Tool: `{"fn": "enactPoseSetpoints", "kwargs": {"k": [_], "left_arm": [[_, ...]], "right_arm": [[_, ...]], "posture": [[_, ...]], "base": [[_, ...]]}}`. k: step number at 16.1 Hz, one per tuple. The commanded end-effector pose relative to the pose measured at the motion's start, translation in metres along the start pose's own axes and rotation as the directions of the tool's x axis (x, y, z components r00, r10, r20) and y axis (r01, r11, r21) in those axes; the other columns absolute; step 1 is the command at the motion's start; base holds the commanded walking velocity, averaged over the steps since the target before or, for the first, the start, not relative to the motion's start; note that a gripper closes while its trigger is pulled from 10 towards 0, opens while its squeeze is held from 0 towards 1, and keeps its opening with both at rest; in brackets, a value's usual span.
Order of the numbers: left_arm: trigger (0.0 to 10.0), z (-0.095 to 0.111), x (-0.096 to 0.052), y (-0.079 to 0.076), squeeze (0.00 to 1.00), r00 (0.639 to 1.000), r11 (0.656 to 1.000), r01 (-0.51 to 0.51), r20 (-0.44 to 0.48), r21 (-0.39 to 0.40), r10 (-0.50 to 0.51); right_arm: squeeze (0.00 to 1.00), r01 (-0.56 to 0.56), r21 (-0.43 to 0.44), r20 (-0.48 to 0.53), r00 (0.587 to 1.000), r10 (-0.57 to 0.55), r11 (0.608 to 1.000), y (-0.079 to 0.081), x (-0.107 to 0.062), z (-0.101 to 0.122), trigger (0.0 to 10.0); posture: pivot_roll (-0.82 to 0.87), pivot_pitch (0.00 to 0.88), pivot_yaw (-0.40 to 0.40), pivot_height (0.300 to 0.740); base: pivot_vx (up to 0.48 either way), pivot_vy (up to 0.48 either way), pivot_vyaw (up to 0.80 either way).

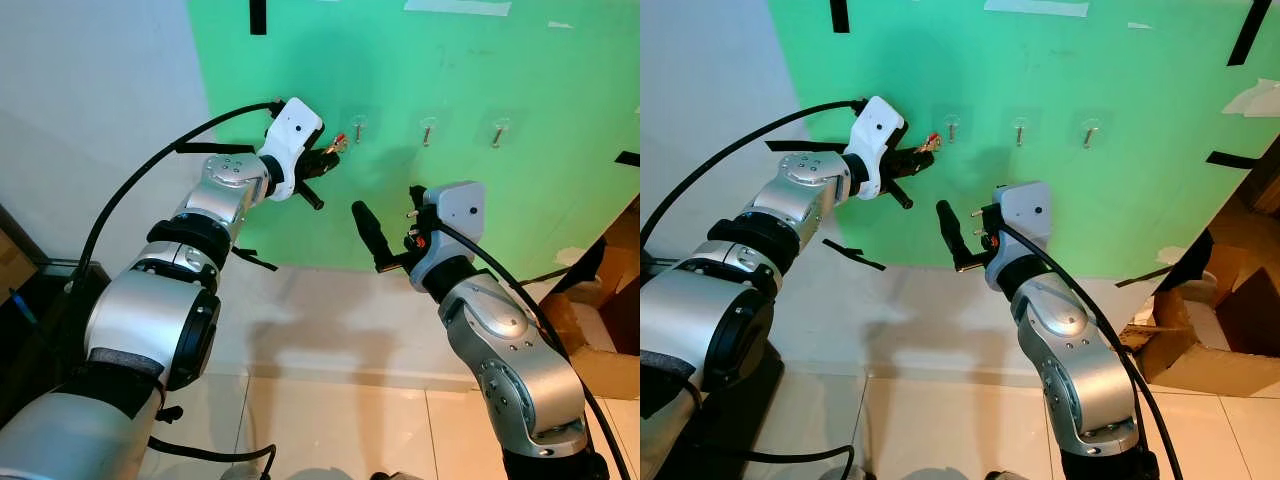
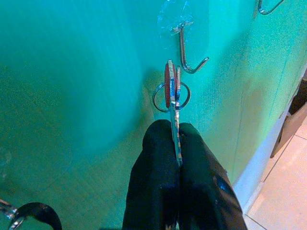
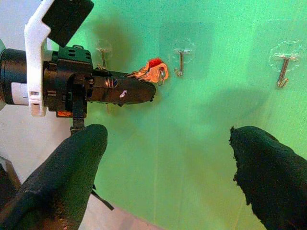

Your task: Hang keys on a hook

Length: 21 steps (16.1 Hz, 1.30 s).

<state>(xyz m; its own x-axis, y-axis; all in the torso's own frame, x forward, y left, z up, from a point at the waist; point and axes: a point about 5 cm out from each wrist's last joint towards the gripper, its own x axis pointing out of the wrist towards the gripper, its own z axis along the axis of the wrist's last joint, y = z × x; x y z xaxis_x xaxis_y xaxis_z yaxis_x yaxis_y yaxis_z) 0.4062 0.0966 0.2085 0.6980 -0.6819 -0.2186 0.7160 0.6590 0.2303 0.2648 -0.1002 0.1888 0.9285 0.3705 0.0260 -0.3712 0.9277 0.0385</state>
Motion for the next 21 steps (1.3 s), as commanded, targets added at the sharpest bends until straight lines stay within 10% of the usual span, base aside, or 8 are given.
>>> {"fn": "enactPoseSetpoints", "kwargs": {"k": [1, 4, 10, 21], "left_arm": [[0.0, 0.013, 0.001, 0.001, 0.00, 0.999, 1.000, 0.006, 0.032, 0.018, -0.006], [0.0, 0.035, 0.006, -0.006, 0.00, 0.982, 0.996, 0.083, 0.171, -0.014, -0.080], [0.0, 0.019, 0.012, -0.007, 0.00, 1.000, 0.999, -0.029, 0.009, 0.042, 0.028], [0.0, -0.002, 0.011, -0.018, 0.00, 0.987, 0.992, 0.122, -0.105, 0.027, -0.119]], "right_arm": [[0.00, 0.006, -0.002, 0.001, 1.000, -0.006, 1.000, -0.001, 0.002, 0.000, 10.0], [0.00, 0.010, -0.001, 0.002, 1.000, -0.010, 1.000, -0.001, 0.002, 0.000, 10.0], [0.00, 0.016, -0.001, 0.002, 1.000, -0.016, 1.000, -0.002, 0.001, 0.000, 10.0], [0.00, 0.012, -0.003, -0.004, 1.000, -0.012, 1.000, -0.002, 0.001, 0.000, 10.0]], "posture": [[-0.10, 0.000, 0.019, 0.740], [-0.10, 0.000, 0.019, 0.740], [-0.10, 0.000, 0.019, 0.740], [-0.10, 0.000, 0.026, 0.740]], "base": [[0.000, 0.000, 0.00], [0.000, 0.000, 0.00], [0.000, 0.000, 0.00], [0.000, 0.000, 0.00]]}}
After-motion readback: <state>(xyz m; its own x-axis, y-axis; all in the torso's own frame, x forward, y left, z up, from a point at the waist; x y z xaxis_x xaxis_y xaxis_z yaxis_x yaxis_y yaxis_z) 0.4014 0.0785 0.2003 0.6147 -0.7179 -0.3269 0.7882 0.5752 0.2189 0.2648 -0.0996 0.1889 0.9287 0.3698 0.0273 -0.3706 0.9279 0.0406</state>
